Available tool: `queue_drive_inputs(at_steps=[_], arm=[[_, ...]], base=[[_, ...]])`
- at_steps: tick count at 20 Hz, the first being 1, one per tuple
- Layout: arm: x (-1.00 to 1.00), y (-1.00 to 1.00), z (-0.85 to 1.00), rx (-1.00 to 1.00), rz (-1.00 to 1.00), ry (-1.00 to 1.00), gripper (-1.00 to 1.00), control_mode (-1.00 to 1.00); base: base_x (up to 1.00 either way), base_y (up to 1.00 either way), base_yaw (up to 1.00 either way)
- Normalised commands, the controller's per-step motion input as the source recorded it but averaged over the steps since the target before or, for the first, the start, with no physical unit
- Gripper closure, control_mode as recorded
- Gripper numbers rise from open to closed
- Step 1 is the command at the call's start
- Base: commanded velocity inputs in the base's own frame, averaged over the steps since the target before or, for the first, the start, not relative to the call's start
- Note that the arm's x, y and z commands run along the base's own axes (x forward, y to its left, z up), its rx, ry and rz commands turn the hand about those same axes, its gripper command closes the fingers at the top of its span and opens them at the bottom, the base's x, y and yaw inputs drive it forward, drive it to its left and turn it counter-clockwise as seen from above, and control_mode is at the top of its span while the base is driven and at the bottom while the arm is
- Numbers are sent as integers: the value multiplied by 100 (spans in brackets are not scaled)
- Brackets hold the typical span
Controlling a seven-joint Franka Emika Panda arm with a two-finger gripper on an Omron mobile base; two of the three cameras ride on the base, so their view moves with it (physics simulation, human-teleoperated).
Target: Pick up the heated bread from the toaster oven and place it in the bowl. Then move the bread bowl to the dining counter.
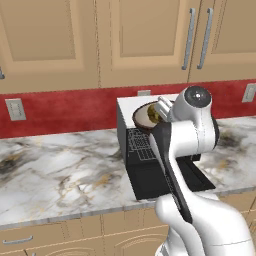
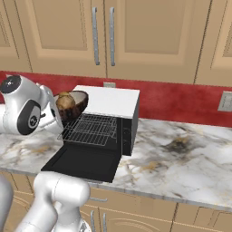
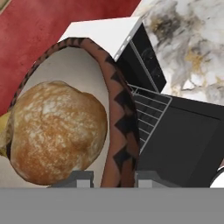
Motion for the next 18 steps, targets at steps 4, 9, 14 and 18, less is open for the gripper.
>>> queue_drive_inputs(at_steps=[4,9,14,18], arm=[[0,0,0,0,0,0,100,-100],[-2,0,0,0,0,0,100,-100],[0,0,0,0,0,0,100,100],[0,0,0,0,0,0,100,100]], base=[[0,0,0],[0,0,0],[-27,0,1],[-39,0,9]])
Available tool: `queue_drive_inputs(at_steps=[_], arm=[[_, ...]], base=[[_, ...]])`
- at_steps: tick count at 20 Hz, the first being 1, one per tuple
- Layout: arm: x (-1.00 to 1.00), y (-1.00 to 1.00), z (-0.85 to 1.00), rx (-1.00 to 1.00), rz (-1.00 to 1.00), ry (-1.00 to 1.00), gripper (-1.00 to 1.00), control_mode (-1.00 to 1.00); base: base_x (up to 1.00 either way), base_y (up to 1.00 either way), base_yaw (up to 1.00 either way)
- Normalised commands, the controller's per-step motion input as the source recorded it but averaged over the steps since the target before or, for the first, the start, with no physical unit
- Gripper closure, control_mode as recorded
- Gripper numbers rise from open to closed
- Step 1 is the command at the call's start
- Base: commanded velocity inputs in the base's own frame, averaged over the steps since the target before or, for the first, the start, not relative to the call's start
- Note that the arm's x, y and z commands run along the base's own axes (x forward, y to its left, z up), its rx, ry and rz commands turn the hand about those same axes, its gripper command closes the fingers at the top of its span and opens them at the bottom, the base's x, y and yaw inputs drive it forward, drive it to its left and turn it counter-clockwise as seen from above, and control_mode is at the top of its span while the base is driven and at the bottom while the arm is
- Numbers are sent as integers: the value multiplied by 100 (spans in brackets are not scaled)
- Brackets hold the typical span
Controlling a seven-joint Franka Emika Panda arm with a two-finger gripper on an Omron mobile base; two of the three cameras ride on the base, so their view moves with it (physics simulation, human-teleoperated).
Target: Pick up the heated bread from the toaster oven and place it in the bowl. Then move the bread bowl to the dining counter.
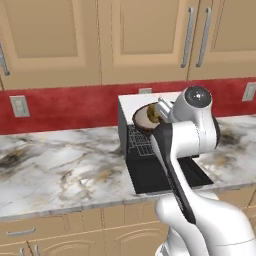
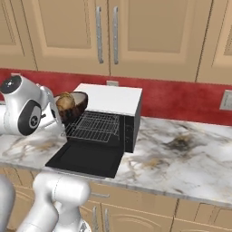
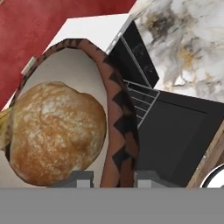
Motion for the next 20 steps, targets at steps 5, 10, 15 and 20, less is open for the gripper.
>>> queue_drive_inputs(at_steps=[5,10,15,20], arm=[[0,0,0,0,0,0,100,100],[0,0,0,0,0,0,100,100],[0,0,0,0,0,0,100,100],[0,0,0,0,0,0,100,100]], base=[[-53,0,14],[-47,0,28],[-28,3,39],[-23,2,50]])
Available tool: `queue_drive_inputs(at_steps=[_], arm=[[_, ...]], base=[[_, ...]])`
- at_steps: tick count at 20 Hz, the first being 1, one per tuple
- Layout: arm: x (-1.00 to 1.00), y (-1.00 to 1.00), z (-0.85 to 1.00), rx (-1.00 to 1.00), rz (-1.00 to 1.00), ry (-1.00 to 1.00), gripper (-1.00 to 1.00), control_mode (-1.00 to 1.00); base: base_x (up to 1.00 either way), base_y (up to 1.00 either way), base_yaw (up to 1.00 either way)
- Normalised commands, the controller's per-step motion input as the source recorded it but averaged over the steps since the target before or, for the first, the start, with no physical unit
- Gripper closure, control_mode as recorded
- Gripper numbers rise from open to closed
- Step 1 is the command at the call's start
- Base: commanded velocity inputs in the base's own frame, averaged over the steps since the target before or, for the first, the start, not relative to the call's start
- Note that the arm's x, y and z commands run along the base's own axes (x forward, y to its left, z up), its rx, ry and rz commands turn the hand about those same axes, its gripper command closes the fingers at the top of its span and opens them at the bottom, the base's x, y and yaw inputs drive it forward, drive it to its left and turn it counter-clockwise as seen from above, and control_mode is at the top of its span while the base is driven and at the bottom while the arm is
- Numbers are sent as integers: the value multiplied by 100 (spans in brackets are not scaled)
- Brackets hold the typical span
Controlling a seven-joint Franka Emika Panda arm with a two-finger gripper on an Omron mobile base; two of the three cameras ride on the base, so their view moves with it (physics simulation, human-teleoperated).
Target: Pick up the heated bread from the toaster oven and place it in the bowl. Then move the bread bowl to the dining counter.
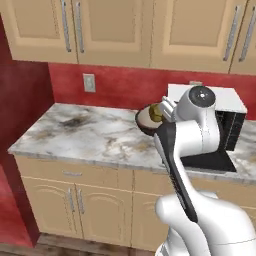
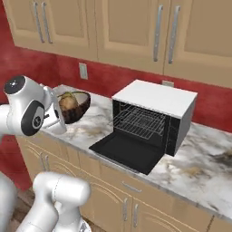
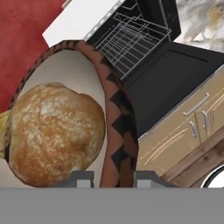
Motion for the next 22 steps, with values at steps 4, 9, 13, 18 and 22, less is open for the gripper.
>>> queue_drive_inputs(at_steps=[4,9,13,18,22], arm=[[0,0,0,0,0,0,100,100],[0,0,0,0,0,0,100,100],[0,0,0,0,0,0,100,100],[0,0,0,0,0,0,100,100],[0,0,0,0,0,0,100,100]], base=[[-32,0,65],[-21,0,74],[-17,0,75],[-5,0,75],[0,0,75]])
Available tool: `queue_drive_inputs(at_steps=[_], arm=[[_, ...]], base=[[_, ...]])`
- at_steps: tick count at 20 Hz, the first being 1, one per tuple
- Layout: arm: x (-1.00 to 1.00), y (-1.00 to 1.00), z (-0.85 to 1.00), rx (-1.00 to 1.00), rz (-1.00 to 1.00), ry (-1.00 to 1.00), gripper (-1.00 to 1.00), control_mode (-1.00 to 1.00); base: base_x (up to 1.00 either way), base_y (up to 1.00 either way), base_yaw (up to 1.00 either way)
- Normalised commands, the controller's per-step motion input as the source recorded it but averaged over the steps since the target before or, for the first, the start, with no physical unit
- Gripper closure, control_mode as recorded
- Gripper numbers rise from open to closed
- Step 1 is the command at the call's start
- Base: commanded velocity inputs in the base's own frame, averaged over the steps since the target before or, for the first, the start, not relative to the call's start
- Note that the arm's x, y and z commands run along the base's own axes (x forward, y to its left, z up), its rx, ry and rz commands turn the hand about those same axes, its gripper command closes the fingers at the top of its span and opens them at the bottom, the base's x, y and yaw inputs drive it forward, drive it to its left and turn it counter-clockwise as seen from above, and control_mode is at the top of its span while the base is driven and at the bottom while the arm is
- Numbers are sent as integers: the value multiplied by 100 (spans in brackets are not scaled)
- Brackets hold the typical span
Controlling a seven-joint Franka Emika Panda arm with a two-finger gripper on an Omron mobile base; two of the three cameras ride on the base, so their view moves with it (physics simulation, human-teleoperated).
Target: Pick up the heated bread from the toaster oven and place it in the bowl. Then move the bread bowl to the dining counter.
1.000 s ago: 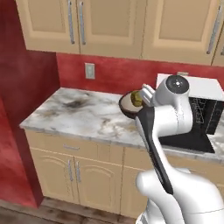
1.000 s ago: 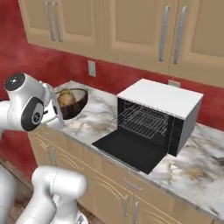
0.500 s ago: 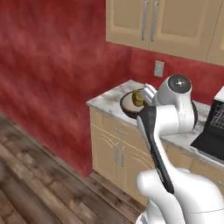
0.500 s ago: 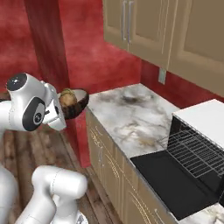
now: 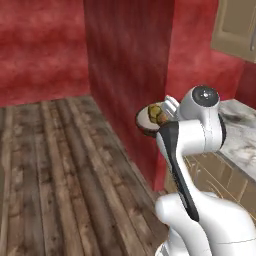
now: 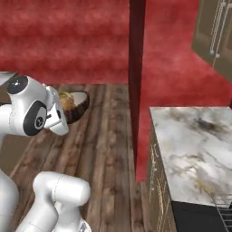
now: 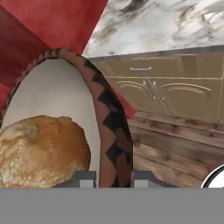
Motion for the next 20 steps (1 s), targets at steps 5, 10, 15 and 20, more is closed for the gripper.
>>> queue_drive_inputs(at_steps=[5,10,15,20], arm=[[0,0,0,0,0,0,100,100],[0,0,0,0,0,0,100,100],[0,0,0,0,0,0,100,100],[0,0,0,0,0,0,100,100]], base=[[0,0,73],[0,0,67],[8,0,63],[26,0,58]])
